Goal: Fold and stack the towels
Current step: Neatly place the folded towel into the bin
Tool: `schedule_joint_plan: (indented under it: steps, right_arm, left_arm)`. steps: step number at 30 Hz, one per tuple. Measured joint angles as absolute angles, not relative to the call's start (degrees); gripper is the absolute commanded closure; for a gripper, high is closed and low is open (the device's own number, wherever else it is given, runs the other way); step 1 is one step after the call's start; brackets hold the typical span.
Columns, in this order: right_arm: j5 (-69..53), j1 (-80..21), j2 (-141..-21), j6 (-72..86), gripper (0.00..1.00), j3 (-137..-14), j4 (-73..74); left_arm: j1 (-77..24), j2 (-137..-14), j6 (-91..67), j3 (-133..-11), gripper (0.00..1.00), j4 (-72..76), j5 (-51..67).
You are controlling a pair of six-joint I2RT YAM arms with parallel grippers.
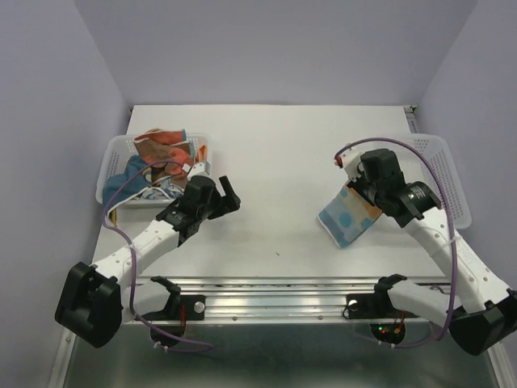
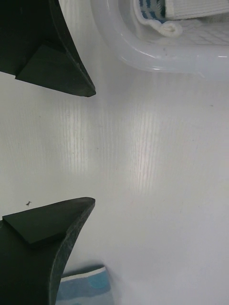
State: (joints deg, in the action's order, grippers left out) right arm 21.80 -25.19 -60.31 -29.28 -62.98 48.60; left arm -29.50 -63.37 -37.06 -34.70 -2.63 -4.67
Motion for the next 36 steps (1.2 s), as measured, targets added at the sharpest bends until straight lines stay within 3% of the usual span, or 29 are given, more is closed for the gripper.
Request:
schedule_joint_plan:
  steps: [11, 21, 28, 36]
  right_arm:
    - [10.2, -25.2, -54.7, -55.9, 0.99, -71.1, 53.1]
    - [7.2, -25.2, -62.5, -66.2, 0.99, -79.2, 69.1]
    - [7.0, -25.2, -50.0, -68.6, 0.99, -83.9, 72.6]
    - [9.1, -25.2, -40.7, -69.0, 0.99, -78.6, 74.3]
  left_arm:
    - [-29.3, -61.7, -36.5, -39.9, 0.01, -4.5, -10.6]
    - [-29.1, -67.1, -36.7, -45.9, 0.01, -5.1, -13.9]
    - [-29.1, -72.3, -36.4, -49.7, 0.01, -5.7, -15.0]
    - [-29.1, -73.4, -36.4, -50.9, 0.01, -5.9, -15.1]
